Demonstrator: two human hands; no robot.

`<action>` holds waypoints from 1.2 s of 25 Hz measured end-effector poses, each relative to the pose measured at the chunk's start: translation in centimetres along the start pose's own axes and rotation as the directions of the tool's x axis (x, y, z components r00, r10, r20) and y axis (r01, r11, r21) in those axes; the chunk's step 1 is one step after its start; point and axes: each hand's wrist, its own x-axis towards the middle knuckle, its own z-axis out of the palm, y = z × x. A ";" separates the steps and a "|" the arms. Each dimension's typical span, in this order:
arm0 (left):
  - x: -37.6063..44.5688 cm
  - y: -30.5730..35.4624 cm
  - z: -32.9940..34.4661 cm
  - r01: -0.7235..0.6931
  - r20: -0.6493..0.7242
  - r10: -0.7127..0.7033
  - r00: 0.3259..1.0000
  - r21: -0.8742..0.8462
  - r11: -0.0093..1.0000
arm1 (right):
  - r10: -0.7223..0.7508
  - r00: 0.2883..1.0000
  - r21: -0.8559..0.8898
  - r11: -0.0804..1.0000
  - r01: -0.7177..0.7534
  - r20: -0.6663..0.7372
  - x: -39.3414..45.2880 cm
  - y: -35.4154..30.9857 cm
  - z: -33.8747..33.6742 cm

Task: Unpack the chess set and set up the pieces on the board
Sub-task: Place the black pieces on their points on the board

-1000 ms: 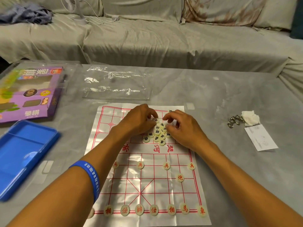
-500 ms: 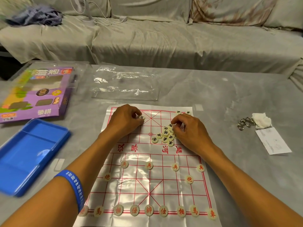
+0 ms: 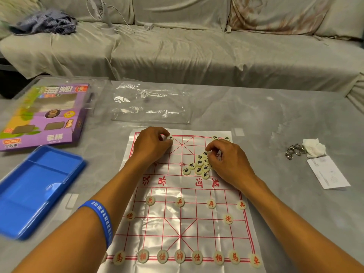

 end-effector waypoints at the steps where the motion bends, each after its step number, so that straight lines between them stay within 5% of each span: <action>1: 0.2 0.1 0.1 0.009 -0.003 -0.009 1.000 -0.011 1.000 | -0.007 1.000 -0.001 1.000 0.007 -0.002 0.0 0.0 0.0; 6: 0.6 0.4 0.1 0.034 -0.002 -0.034 0.999 -0.035 0.999 | -0.004 1.000 -0.004 1.000 0.004 -0.018 0.1 0.4 -0.5; 9: -0.9 1.3 -0.4 -0.083 -0.013 0.082 0.997 -0.038 0.996 | -0.022 1.000 0.035 0.999 0.022 -0.005 -0.3 1.0 -2.0; 14: -4.3 2.3 0.3 -0.367 0.423 0.360 0.832 -0.066 0.928 | -0.103 0.969 -0.024 0.993 0.112 0.224 -0.7 0.9 -2.6; 21: -5.1 1.6 -1.1 -0.374 0.484 0.338 0.807 -0.024 0.927 | -0.096 0.985 -0.035 0.994 0.102 0.141 -1.0 0.0 -2.1; 27: -5.3 1.8 -0.4 -0.307 0.377 0.288 0.880 -0.012 0.952 | -0.118 0.968 0.010 0.993 0.118 0.220 -1.3 -0.6 -1.5; 30: -5.3 1.4 -0.4 -0.313 0.382 0.292 0.877 -0.006 0.950 | -0.044 0.994 0.001 0.999 0.044 0.100 -0.9 0.2 -1.9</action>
